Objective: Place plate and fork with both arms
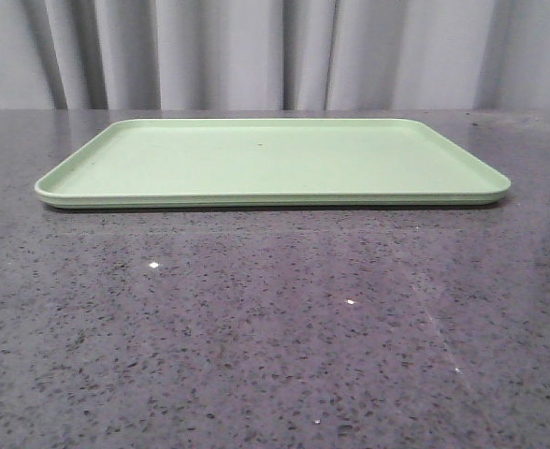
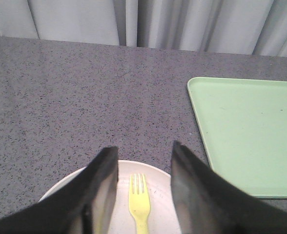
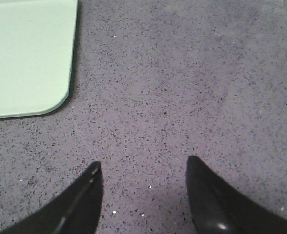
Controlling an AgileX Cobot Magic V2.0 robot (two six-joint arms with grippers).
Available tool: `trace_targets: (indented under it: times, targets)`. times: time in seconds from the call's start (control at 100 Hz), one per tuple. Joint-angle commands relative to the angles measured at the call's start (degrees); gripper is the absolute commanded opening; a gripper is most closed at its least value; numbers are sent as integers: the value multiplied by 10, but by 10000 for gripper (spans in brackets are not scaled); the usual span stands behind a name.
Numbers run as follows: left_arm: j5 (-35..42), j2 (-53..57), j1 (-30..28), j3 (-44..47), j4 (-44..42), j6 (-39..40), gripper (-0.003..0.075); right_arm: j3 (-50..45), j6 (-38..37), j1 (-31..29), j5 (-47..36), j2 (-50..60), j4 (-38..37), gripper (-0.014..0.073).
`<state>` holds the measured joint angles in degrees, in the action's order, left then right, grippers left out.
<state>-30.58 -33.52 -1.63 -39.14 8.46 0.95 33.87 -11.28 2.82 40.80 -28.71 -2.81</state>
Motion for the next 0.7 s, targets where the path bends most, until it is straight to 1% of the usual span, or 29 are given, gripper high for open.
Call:
trace_targets:
  times: [0.0, 0.09, 0.26, 0.38, 0.47, 0.57, 0.62, 0.69]
  targets:
    - [43, -4, -1, -21, 4, 0, 357, 22, 2, -2, -55, -6, -2, 477]
    - [44, -4, -1, -21, 4, 0, 342, 21, 2, -2, -68, -6, -2, 474]
    - [47, -4, -1, -20, 5, 0, 323, 20, 2, -2, -63, -6, 8, 474]
    - [27, -5, -2, -20, -6, 3, 324, 20, 2, -2, -61, -6, 8, 474]
    - [-1, -5, -3, -20, -27, 41, 324, 20, 2, -2, -61, -6, 8, 474]
    - [-46, -6, -7, -20, -110, 128, 324, 20, 2, -2, -61, -6, 8, 474]
    - [-62, -6, -14, -20, -154, 154, 324, 20, 2, -2, -60, -6, 8, 474]
    - [-78, -6, -24, -21, -179, 168, 324, 20, 2, -2, -57, -6, 8, 474]
